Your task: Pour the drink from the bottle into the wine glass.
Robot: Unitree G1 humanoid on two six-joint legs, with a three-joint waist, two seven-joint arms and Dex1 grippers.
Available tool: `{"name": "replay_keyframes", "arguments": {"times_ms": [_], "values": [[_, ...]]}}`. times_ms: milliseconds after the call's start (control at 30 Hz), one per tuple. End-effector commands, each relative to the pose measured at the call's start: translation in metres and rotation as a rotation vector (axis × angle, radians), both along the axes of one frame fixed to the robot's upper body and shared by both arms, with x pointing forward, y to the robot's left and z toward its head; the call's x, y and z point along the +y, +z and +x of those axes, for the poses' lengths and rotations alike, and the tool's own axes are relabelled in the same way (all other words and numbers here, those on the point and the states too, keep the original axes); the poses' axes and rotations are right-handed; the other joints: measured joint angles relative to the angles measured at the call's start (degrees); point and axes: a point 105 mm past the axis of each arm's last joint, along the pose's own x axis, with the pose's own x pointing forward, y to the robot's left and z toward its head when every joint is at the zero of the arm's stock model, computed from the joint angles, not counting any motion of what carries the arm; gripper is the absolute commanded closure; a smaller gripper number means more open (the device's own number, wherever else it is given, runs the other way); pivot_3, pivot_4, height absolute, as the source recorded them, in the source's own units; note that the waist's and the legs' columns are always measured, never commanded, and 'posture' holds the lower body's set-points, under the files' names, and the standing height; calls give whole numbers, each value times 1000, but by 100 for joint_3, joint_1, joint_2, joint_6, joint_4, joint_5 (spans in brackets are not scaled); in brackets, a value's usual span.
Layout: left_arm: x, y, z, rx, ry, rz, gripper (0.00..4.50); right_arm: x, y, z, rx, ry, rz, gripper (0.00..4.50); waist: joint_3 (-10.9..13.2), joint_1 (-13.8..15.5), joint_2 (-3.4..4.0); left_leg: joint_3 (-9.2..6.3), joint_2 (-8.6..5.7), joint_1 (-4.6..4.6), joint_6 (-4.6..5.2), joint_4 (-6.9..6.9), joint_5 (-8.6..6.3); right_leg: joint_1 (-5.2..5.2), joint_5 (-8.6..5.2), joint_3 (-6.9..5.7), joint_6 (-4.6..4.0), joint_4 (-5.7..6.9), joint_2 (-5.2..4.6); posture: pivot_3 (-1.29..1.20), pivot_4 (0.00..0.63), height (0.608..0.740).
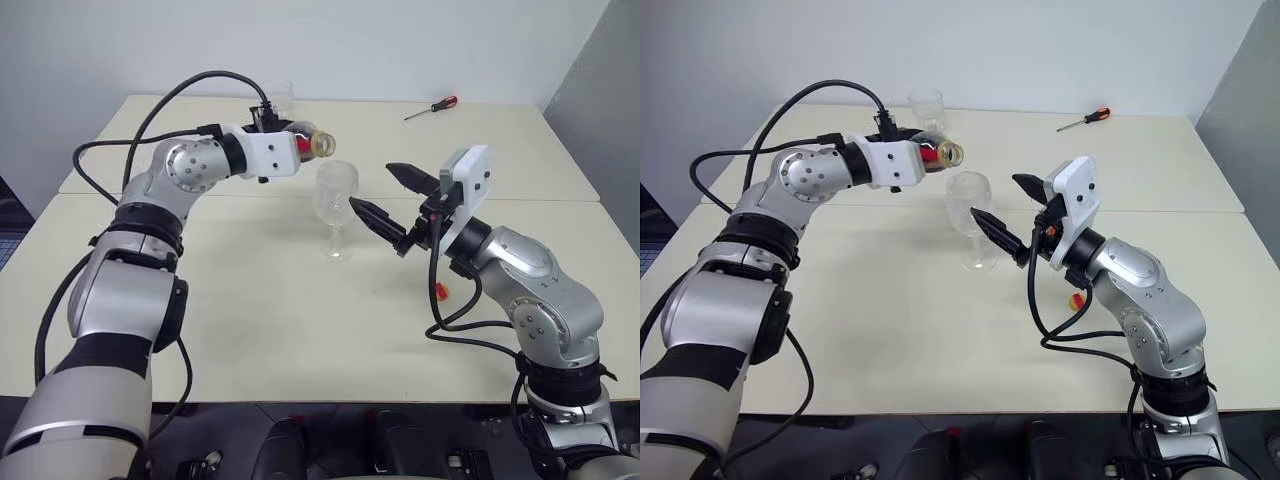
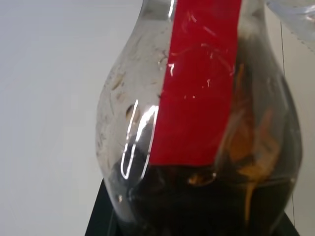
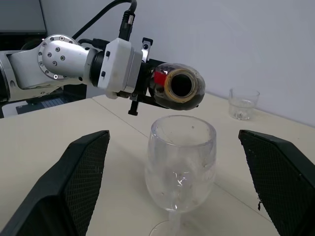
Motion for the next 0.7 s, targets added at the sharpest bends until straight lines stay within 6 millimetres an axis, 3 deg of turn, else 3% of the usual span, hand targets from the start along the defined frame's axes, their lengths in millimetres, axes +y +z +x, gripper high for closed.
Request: {"name": "replay_keyframes", "arguments": {"times_ms": [33, 700], "values": [[0, 30, -3, -106, -5, 3, 3235, -1, 5, -3, -30, -5, 16, 0, 0, 0, 0, 0, 0, 0, 0, 0, 0, 0, 0, 0, 0, 0, 0, 0, 150, 740], [-1, 38, -2, -191, 5, 135, 3235, -1, 3, -4, -23, -8, 12, 0, 0, 0, 0, 1, -1, 1, 0, 0, 0, 0, 0, 0, 0, 1, 0, 0, 150, 740]]}}
